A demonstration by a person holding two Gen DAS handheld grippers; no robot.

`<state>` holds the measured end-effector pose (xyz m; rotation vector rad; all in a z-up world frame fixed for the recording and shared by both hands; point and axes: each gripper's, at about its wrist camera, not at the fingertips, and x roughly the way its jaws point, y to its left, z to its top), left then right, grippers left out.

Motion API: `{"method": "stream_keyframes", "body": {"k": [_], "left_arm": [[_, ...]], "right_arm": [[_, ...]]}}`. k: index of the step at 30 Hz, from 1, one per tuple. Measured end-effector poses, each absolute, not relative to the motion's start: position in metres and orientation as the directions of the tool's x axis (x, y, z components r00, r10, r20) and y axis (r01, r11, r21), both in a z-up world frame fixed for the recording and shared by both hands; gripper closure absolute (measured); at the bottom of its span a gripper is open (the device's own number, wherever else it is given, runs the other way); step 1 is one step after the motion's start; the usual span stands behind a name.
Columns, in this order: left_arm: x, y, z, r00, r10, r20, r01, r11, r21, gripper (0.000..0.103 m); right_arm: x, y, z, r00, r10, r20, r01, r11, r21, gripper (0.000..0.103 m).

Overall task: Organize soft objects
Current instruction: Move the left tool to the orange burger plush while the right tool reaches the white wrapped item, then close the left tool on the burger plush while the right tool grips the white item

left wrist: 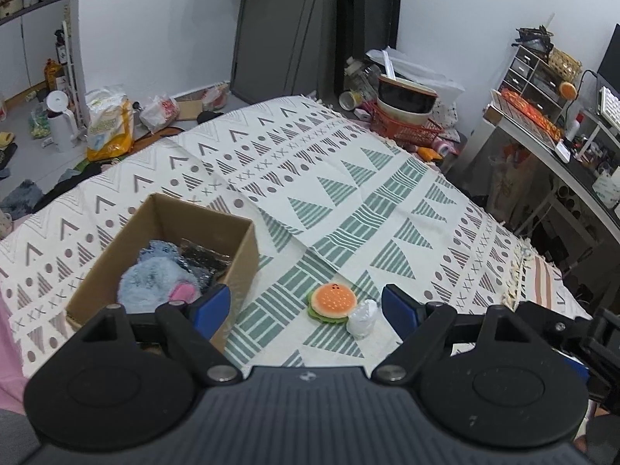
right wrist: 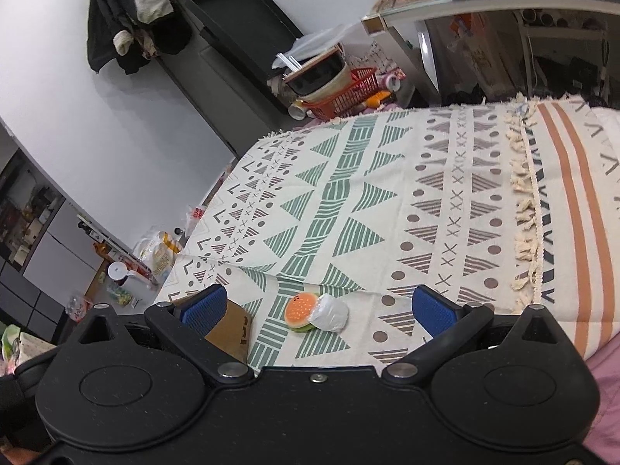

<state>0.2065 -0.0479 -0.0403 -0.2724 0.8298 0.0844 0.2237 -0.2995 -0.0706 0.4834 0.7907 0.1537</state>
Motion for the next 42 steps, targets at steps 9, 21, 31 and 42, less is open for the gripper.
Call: {"method": "stream_keyframes", "body": {"k": [9,21,31,42], "left_arm": [[0.228,-0.057,-0.067,0.667,-0.093,-0.739,-0.093,0.974,-0.207,0.020],[0.270,-0.062,-0.119,0.609,-0.190,-0.770,-0.047,0.960,-0.274,0.039],[0.304,-0.066,-0.153,0.569,-0.231,-0.790,-0.042,0.951,-0.308,0.042],[0.324,-0.065,-0.183,0.543,-0.283,-0.791,-0.050,0.929,-0.367,0.052]], "right_arm": [[0.247,-0.302,-0.114,0.683,0.381,-0.623,0.061,0.820,0.569,0.002],[0.284,-0.304,-0.159,0.634,0.419,-0.651,0.114,0.781,0.614,0.019],[0.309,-0.301,-0.192,0.574,0.459,-0.678,0.196,0.727,0.658,0.027],[0.331,-0.291,-0.223,0.505,0.485,-0.714,0.287,0.686,0.669,0.036]]}}
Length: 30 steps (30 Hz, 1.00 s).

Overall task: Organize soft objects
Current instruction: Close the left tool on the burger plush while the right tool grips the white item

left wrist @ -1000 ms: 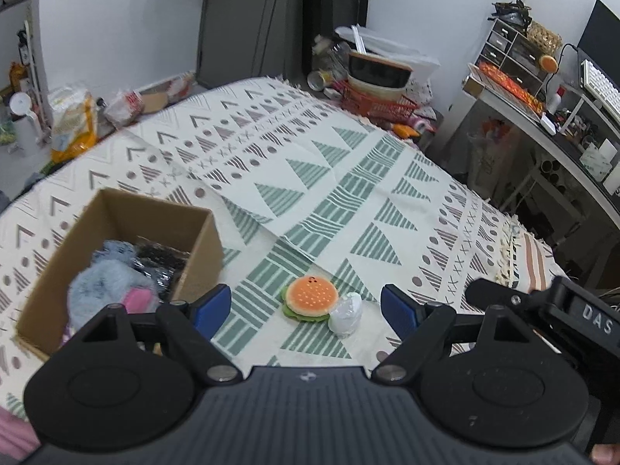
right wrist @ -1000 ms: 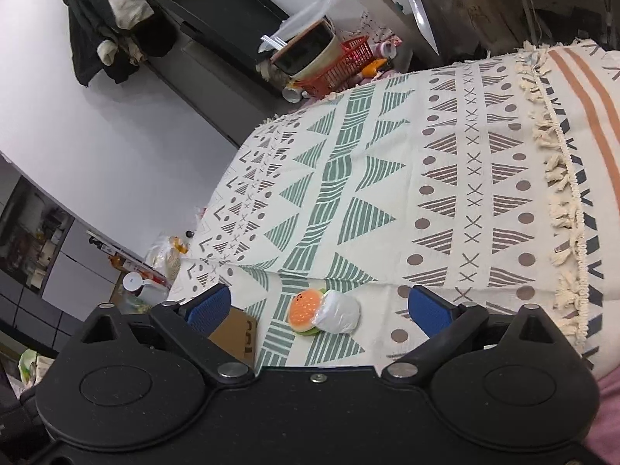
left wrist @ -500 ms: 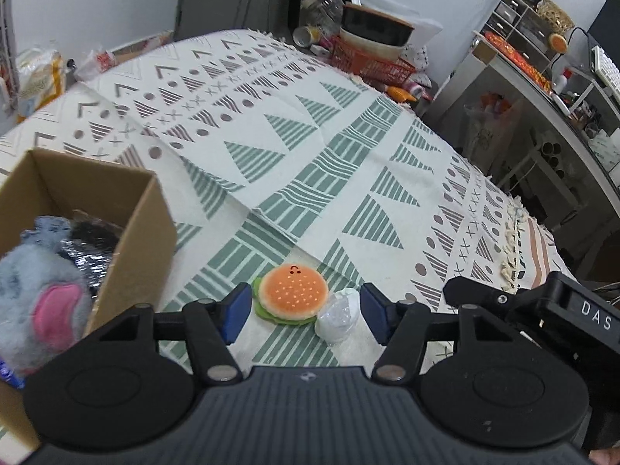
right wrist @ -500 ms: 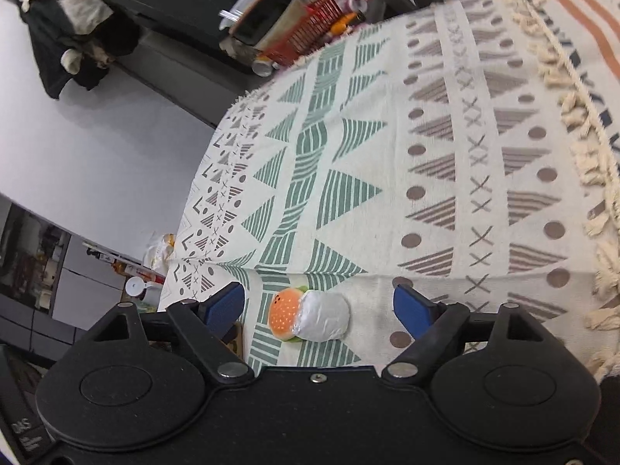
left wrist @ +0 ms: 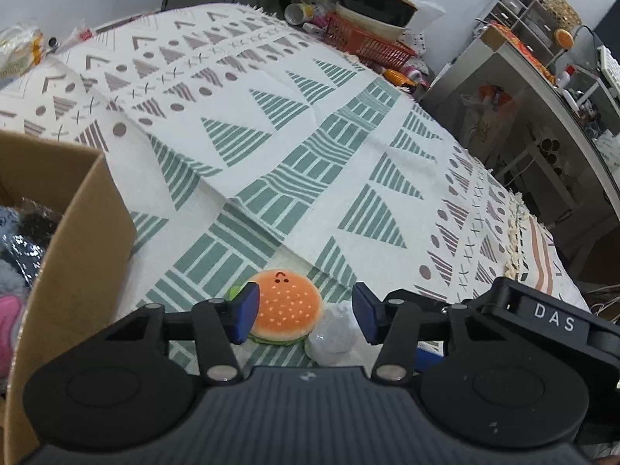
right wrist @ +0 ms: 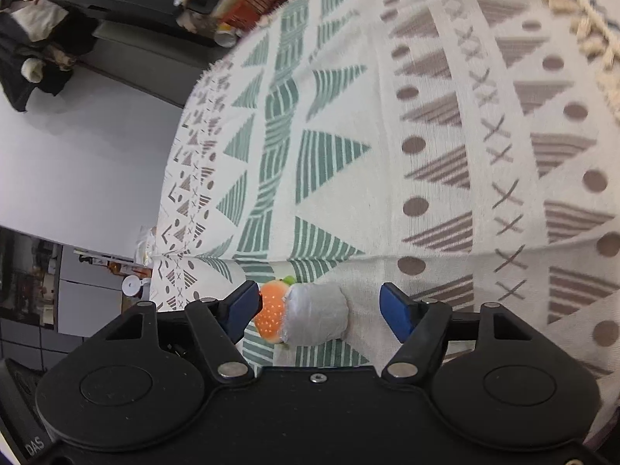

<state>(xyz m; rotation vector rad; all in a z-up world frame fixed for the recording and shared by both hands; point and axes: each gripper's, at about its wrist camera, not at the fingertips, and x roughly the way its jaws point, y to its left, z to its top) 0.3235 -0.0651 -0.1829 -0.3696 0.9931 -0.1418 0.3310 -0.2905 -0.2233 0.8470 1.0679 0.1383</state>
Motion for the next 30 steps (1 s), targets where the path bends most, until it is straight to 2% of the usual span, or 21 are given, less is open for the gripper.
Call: {"method": "stream_keyframes", "body": {"k": [3,7,16,17,19,20,24,30], "left_arm": [[0.325,-0.062,-0.192,0.539,-0.276,-0.796,-0.069,0.927,-0.368,0.053],[0.329,-0.058,-0.204,0.531,-0.253,-0.809,-0.084,0.934,-0.347,0.053],[0.335,-0.053,-0.224,0.497,-0.277,-0.822,-0.129,0.914,-0.386,0.053],[0.334,-0.053,-0.225,0.497,-0.277,-0.822,-0.131,0.913,-0.387,0.053],[0.333,-0.052,-0.224,0.500,-0.282,-0.819,-0.131,0.910,-0.393,0.056],[0.333,-0.052,-0.224,0.501,-0.282,-0.818,-0.132,0.910,-0.394,0.057],[0.329,-0.052,-0.220,0.510,-0.281,-0.813,-0.126,0.911,-0.394,0.066],[0.323,-0.047,-0.207,0.521,-0.273,-0.809,-0.129,0.911,-0.391,0.067]], "right_arm": [[0.336,-0.289,-0.235,0.477,0.501,-0.722,0.322,0.665,0.674,0.040],[0.341,-0.283,-0.243,0.454,0.501,-0.737,0.330,0.674,0.661,0.040],[0.348,-0.275,-0.249,0.437,0.500,-0.748,0.316,0.693,0.648,0.040],[0.347,-0.276,-0.249,0.438,0.499,-0.748,0.315,0.695,0.647,0.041],[0.348,-0.274,-0.248,0.435,0.496,-0.751,0.302,0.706,0.641,0.053],[0.349,-0.272,-0.249,0.432,0.501,-0.750,0.297,0.706,0.643,0.063],[0.348,-0.270,-0.246,0.432,0.502,-0.749,0.281,0.714,0.641,0.063],[0.340,-0.274,-0.235,0.462,0.464,-0.755,0.278,0.733,0.621,0.064]]}}
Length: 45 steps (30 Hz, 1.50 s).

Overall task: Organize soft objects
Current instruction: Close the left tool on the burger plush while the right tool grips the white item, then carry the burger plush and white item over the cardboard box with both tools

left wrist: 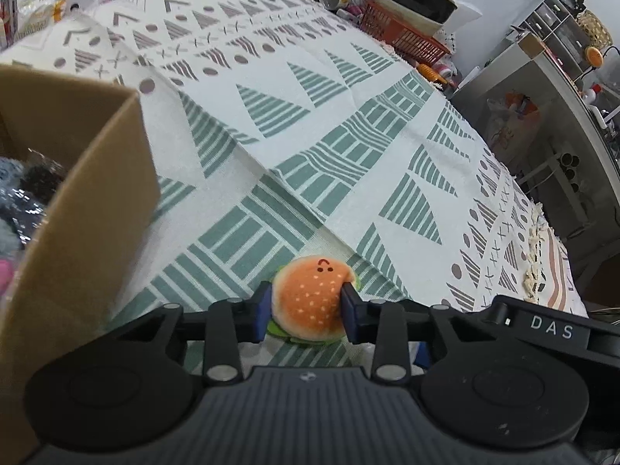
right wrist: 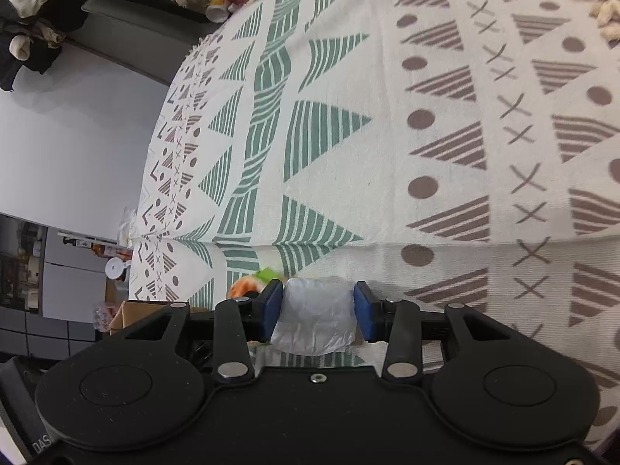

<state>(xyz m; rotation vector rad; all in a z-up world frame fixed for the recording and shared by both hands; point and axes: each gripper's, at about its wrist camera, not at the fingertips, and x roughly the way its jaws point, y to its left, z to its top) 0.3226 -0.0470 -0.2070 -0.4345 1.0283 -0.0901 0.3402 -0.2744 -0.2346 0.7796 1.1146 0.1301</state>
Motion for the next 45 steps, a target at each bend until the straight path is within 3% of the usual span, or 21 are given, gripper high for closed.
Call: {"method": "stream_keyframes", "body": {"k": [29,45], "left_arm": [[0.259,-0.022,-0.115,0.640,-0.185,-0.746,-0.137,0.927,-0.348,0.068],[0.237,0.015,-0.093,0.679,-0.191,-0.709,-0.146,0.911,-0.385,0.067]], "right_arm": [[0.285,-0.257,-0.155,0.614,0.429,-0.662,0.105,0.787,0.608,0.064],[0.270,-0.225,-0.120,0.669,0.421,-0.612,0.022,0.812,0.583,0.064]]}}
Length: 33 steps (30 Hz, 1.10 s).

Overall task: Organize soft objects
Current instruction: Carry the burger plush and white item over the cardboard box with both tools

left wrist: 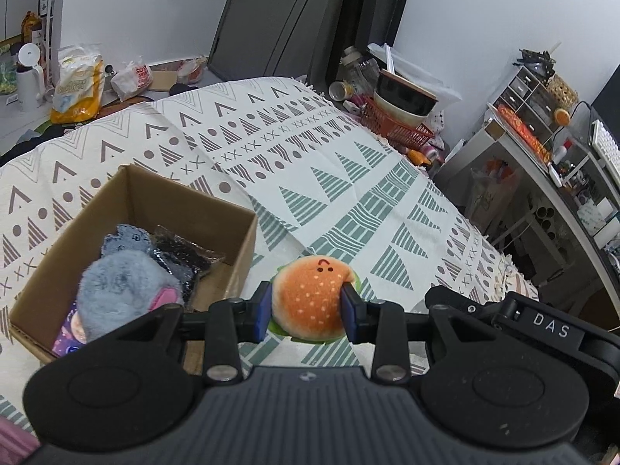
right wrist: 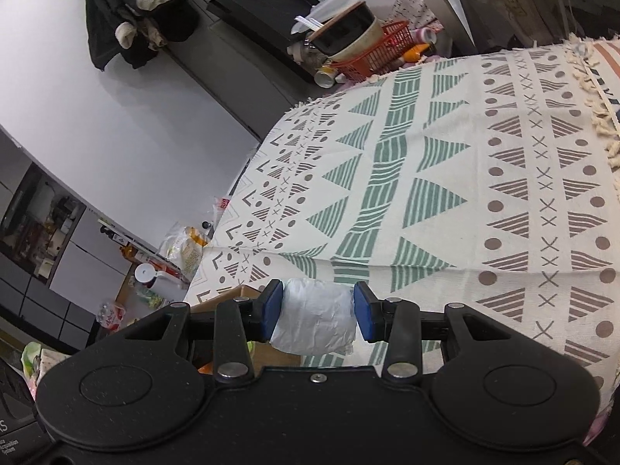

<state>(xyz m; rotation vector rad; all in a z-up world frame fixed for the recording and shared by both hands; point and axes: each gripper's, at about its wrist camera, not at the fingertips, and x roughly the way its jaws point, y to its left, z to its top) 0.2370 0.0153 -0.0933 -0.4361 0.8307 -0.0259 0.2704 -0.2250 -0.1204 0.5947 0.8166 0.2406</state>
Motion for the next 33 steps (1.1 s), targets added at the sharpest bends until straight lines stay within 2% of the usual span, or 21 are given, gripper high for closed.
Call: {"method": "stream_keyframes", "body": {"k": [16,33], "left_arm": [[0.224,0.082,-0.082,0.707,-0.165,-0.688,-0.210,0.880,-0.427,0.067],[0.207,0.113,-0.114,0.617,-0.199,-0.762,-0.285,0.846,-0.452,0.065]], "right_arm": [[0.267,-0.167,-0.105,0.659,0.456,-0.598,-0.072,0.830,0.553,0.064],[0.265,-0.122,-0.116,0.597,0.497,-0.630,-0.139,0.837,0.529,0.064]]}}
